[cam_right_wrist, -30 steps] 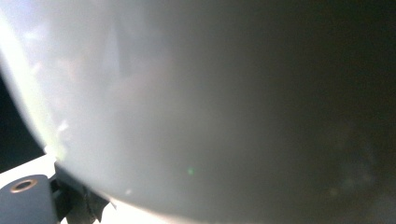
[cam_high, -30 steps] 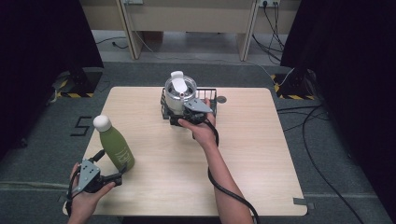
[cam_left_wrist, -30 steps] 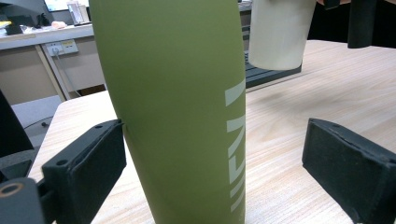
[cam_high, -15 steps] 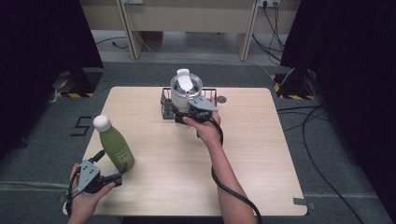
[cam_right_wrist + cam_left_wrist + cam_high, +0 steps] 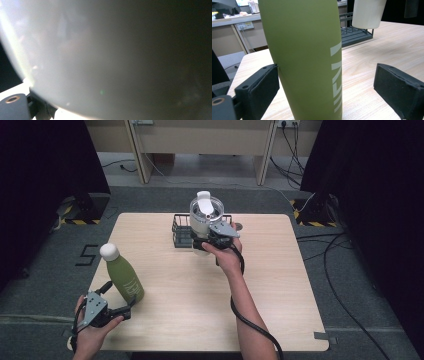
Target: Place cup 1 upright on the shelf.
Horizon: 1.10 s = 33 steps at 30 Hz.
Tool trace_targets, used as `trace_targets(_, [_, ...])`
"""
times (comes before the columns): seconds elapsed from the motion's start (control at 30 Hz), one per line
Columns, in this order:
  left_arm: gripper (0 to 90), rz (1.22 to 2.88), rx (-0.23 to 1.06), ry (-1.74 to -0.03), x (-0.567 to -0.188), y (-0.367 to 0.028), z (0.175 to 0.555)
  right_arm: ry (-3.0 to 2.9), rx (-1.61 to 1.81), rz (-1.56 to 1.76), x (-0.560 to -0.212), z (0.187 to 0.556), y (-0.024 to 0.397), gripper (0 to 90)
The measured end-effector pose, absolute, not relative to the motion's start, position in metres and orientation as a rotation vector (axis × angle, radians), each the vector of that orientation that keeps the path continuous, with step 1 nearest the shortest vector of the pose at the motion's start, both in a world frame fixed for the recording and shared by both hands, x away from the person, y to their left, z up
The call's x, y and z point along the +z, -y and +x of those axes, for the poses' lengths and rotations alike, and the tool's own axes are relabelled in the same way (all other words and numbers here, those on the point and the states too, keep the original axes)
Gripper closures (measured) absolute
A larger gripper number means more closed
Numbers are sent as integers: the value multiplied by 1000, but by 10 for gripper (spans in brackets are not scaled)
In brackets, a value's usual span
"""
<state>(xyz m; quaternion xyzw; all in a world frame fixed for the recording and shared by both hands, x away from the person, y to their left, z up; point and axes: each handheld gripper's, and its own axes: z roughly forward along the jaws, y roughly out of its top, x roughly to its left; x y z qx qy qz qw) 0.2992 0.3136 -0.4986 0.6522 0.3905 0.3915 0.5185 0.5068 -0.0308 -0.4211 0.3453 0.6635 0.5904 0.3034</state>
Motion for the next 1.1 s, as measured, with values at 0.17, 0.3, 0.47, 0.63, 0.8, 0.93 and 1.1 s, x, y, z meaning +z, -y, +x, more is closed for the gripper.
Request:
trace_targets(0.17, [56, 1566, 940, -937, -499, -314, 299, -1744, 1555, 929, -420, 508, 37, 96])
trace_targets(0.3, [56, 1566, 940, -937, -499, -314, 299, -1734, 1551, 938, -419, 509, 41, 96])
trace_targets(0.47, [56, 1567, 942, -939, -499, -313, 299, -1724, 1541, 929, -417, 509, 46, 96])
trace_targets(0.63, [56, 1568, 941, -941, -499, -313, 299, -1718, 1542, 948, -415, 509, 50, 96])
trace_targets(0.8, [58, 1569, 941, -941, -499, -313, 299, -1711, 1537, 951, -413, 509, 54, 96])
trace_targets(0.93, [58, 1570, 940, -943, -500, -313, 299, -1703, 1538, 953, -410, 509, 59, 96])
trace_targets(1.1, [58, 1570, 939, -944, -500, -313, 299, -1691, 1532, 952, -408, 510, 63, 96])
